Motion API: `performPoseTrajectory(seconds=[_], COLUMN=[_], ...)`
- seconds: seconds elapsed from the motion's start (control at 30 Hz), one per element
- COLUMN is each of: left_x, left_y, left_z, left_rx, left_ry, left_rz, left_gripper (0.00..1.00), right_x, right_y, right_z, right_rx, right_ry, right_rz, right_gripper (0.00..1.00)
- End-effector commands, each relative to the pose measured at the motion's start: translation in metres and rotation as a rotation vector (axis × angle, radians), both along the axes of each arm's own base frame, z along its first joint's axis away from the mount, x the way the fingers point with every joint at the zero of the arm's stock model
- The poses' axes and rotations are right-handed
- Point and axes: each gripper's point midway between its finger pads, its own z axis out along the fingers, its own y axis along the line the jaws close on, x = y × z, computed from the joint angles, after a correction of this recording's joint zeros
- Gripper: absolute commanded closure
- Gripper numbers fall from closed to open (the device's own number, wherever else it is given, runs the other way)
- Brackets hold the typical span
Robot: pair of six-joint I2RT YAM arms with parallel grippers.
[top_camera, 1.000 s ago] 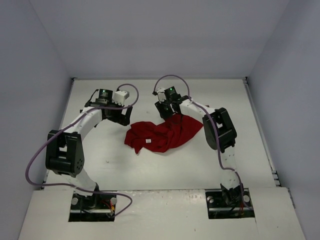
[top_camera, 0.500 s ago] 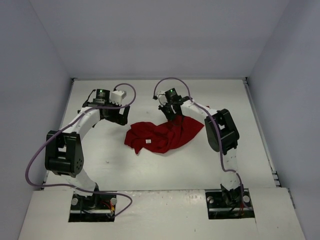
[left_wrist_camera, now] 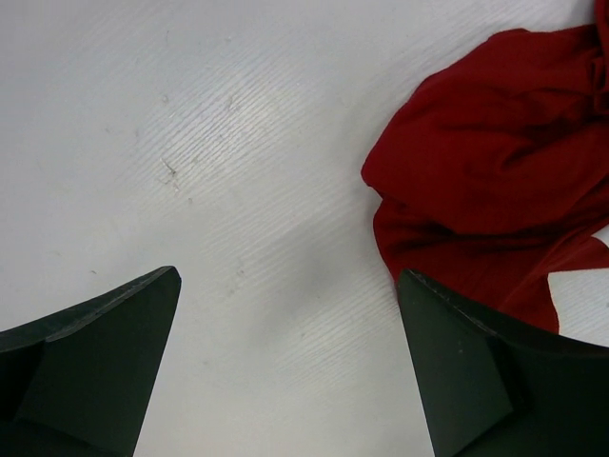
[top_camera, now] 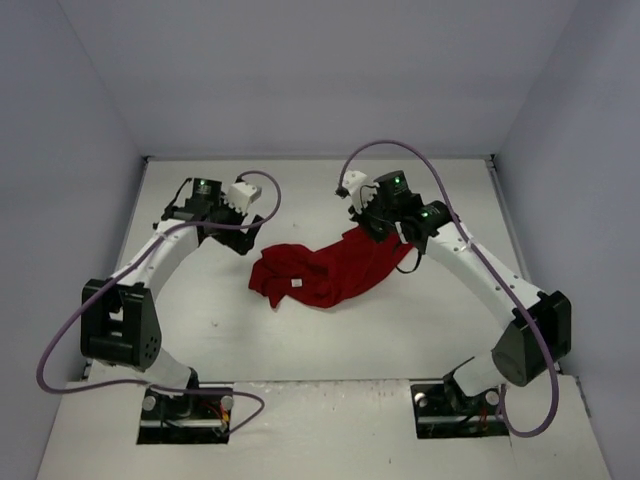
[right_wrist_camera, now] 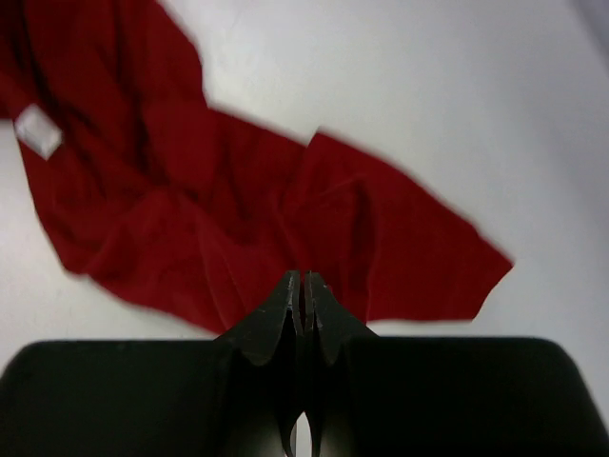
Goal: Fold and stack the t-shirts
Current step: Flatten out the tshirt
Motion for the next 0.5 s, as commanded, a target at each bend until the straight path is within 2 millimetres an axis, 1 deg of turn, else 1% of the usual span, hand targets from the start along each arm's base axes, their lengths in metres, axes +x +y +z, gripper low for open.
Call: performPoseTrajectory(seconds=[0.0,0.07,0.1,0.17,0.2,0.27,0.3,0.33,0.37,0.4,0.43,0.47], left_x=[-0.005,-0.005,-0.005,-0.006,-0.007,-0.017,-0.024,-0.030,-0.045,-0.054,-0.065,-0.080], left_y=[-0.014,-0.020,-0.027,-0.033,-0.037,-0.049,-0.058,-0.057,-0.068,-0.069,-0.076,-0.079], left_z=[0.015,0.013,0.010,0.006,0.003,0.002,0.003,0.002,0.002,0.001,-0.001,-0.006], left_rx=[0.077,0.075,0.071,0.060,0.053,0.026,0.014,0.015,0.037,0.035,0.066,0.101], left_ry=[-0.075,-0.072,-0.064,-0.056,-0.049,-0.050,-0.073,-0.071,-0.117,-0.125,-0.153,-0.172], left_rz=[-0.117,-0.130,-0.145,-0.166,-0.186,-0.269,-0.361,-0.365,-0.500,-0.531,-0.615,-0.679], left_gripper=[0.04,0.04,0.04,0.04,0.05,0.07,0.08,0.08,0.08,0.08,0.08,0.08], right_x=[-0.070,-0.085,-0.098,-0.091,-0.091,-0.096,-0.097,-0.097,-0.097,-0.099,-0.099,-0.100], right_y=[-0.047,-0.058,-0.070,-0.084,-0.088,-0.096,-0.099,-0.100,-0.108,-0.111,-0.116,-0.120], right_z=[-0.069,-0.078,-0.085,-0.073,-0.070,-0.070,-0.071,-0.069,-0.070,-0.070,-0.069,-0.068], right_rx=[-0.168,-0.198,-0.225,-0.233,-0.245,-0.269,-0.281,-0.281,-0.315,-0.324,-0.354,-0.380], right_ry=[0.209,0.237,0.258,0.231,0.236,0.256,0.256,0.253,0.242,0.245,0.236,0.228], right_rz=[0.032,0.034,0.036,-0.008,-0.016,-0.021,-0.022,-0.023,-0.015,-0.016,-0.001,0.019], right_gripper=[1.00,1.00,1.00,1.00,1.00,1.00,1.00,1.00,1.00,1.00,1.00,1.00])
